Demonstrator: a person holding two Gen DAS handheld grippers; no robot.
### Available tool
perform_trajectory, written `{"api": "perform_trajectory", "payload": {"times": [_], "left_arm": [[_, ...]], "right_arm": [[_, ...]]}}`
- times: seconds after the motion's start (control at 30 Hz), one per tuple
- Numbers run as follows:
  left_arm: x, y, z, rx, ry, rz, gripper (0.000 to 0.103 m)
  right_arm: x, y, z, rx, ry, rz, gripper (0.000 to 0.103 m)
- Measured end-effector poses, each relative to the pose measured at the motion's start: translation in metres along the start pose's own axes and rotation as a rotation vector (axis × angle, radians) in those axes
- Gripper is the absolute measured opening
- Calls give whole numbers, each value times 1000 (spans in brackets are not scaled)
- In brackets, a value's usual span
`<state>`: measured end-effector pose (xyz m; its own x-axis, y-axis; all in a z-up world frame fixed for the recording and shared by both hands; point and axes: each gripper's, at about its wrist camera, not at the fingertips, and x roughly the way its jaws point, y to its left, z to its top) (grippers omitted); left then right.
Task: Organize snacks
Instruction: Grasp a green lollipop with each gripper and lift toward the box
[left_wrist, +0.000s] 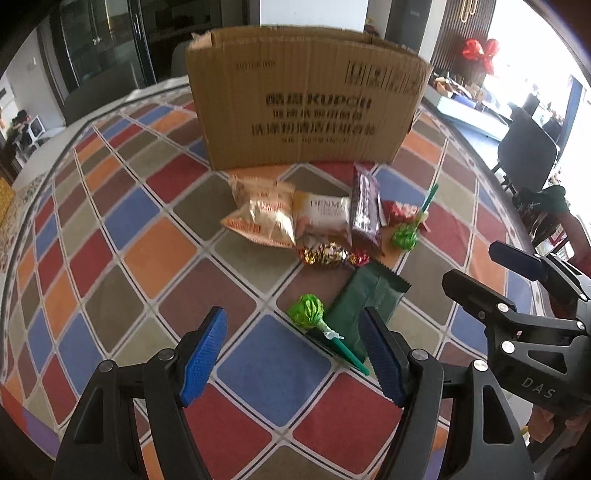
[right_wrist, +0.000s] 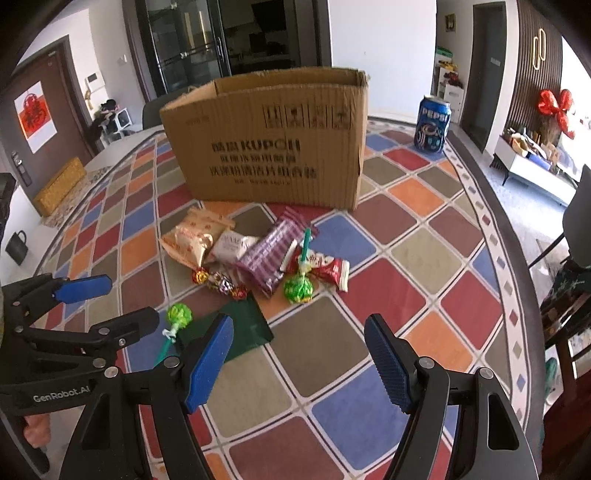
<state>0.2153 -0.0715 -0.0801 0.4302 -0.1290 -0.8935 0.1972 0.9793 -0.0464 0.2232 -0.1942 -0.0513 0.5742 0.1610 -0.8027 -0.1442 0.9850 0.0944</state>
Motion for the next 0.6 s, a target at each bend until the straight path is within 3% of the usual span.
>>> {"api": "perform_trajectory", "payload": {"times": [0.23, 0.6], "left_arm": [[20, 2, -1, -13, 47, -2, 64], [41, 4, 4, -32, 95, -15, 50]], "right_arm": [[19, -6, -2, 18, 37, -2, 74], [45, -12, 6, 35, 68, 12, 64]]}}
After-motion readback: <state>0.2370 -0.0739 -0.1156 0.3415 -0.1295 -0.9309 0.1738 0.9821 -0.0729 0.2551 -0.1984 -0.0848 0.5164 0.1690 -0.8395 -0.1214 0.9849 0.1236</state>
